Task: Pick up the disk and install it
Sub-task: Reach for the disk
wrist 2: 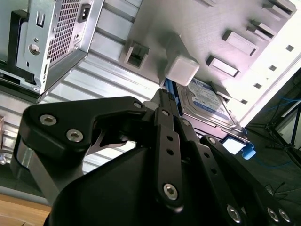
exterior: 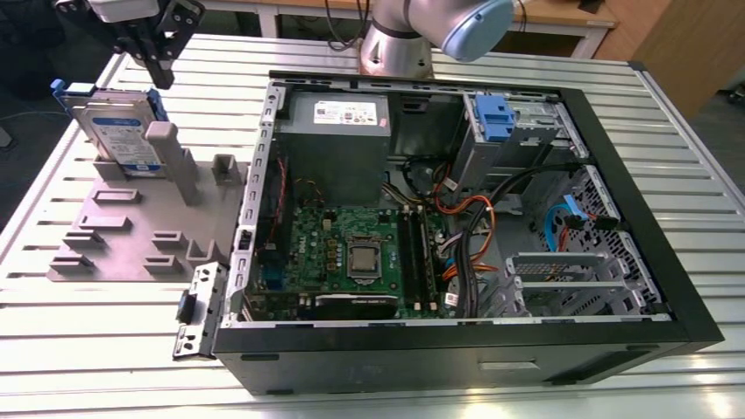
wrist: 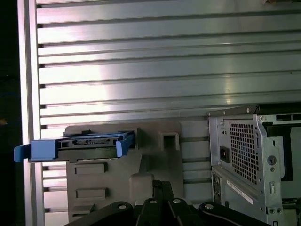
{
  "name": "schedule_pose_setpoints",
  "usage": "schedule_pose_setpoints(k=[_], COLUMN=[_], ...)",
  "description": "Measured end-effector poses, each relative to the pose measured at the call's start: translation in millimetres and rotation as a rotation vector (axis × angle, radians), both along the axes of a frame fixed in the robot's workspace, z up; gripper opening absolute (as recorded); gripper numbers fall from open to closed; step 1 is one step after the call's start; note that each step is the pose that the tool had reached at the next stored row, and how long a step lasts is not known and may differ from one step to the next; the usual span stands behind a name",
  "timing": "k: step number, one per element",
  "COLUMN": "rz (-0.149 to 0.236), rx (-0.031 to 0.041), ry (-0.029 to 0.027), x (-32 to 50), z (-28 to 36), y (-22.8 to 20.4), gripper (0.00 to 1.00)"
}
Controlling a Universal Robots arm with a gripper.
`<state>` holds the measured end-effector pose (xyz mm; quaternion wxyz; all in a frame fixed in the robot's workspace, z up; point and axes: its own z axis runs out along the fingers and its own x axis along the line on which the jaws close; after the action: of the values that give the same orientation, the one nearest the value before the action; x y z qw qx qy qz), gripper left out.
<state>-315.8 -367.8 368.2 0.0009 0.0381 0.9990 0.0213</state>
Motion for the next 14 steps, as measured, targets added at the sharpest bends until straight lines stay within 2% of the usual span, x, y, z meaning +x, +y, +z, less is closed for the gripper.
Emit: schedule_pose_setpoints(k=[14], rz=[0.000], rx=[0.0000], ry=[0.0000], x=[-2.1], z=[0.0], y=[0.1], gripper=[0.11])
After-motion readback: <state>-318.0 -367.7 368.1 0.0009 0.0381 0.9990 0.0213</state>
